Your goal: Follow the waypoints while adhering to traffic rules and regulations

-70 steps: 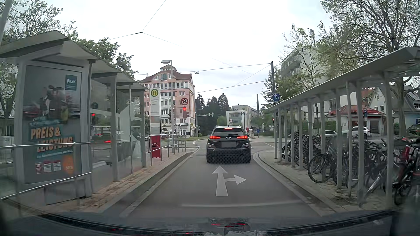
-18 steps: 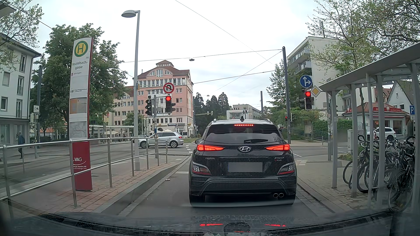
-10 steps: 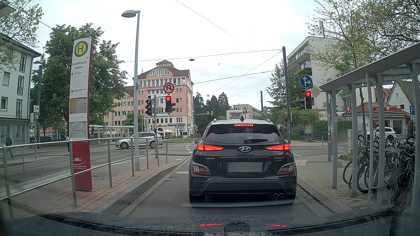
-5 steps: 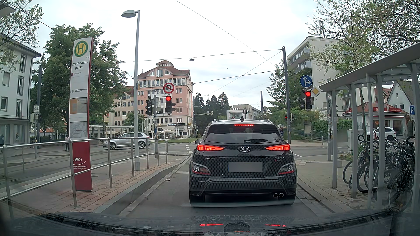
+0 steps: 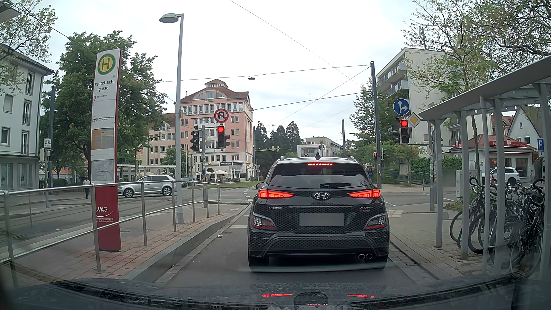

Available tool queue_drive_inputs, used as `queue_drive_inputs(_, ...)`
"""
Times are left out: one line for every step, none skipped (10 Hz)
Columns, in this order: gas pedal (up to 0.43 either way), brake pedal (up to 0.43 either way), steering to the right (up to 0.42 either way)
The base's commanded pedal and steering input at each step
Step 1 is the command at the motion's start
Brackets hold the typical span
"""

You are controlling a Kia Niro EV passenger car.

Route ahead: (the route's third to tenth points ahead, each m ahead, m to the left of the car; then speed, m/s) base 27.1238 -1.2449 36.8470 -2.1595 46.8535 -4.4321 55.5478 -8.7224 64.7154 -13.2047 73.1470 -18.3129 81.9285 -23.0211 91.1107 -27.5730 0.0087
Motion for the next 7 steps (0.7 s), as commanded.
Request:
queue_drive_inputs(0.0, 0.171, -0.001)
queue_drive_inputs(0.0, 0.165, -0.001)
queue_drive_inputs(0.0, 0.171, -0.001)
queue_drive_inputs(0.0, 0.165, -0.002)
queue_drive_inputs(0.0, 0.171, -0.002)
queue_drive_inputs(0.0, 0.171, -0.002)
queue_drive_inputs(0.0, 0.171, -0.001)
